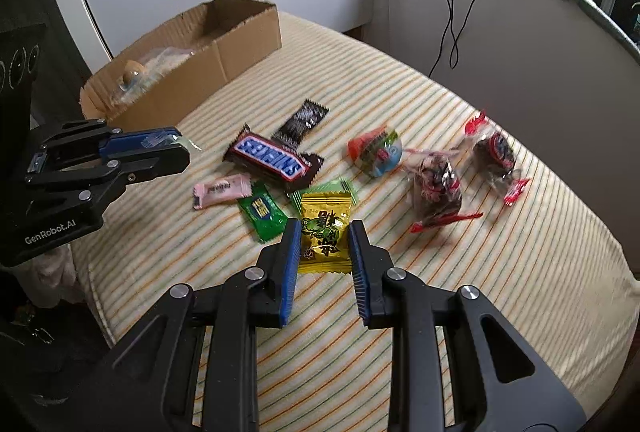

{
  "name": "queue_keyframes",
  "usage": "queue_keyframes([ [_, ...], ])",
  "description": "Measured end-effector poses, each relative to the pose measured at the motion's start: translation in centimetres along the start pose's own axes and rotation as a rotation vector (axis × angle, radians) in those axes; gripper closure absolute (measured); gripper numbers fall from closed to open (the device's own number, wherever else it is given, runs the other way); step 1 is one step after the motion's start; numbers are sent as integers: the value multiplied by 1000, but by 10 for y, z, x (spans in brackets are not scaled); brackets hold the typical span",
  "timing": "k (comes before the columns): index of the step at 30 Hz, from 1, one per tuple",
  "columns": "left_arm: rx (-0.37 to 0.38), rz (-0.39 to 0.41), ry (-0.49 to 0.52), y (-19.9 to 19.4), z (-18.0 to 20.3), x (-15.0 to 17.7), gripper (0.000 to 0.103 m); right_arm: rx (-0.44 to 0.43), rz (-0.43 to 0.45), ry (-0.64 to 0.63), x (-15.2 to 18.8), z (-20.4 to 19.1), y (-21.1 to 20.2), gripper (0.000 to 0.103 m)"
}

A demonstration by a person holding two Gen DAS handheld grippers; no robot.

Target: Organize snacks

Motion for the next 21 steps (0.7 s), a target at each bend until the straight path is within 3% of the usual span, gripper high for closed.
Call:
queue_keyframes([
  [11, -55, 82, -34, -35, -34, -14, 87, 13, 75, -44, -50, -13, -15, 78],
  [21, -139, 140, -87, -57, -83, -24, 87, -15, 116, -95, -103, -37, -3, 78],
])
Point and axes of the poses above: each gripper's, at about its wrist camera, not at the fingertips, and y roughly the way its jaws point, z to its right, x to its underside, the point moved 5 cm from there along y, roughly the way its jaws point, and after that the axes turned 10 degrees about -y, right-handed, at the moved point
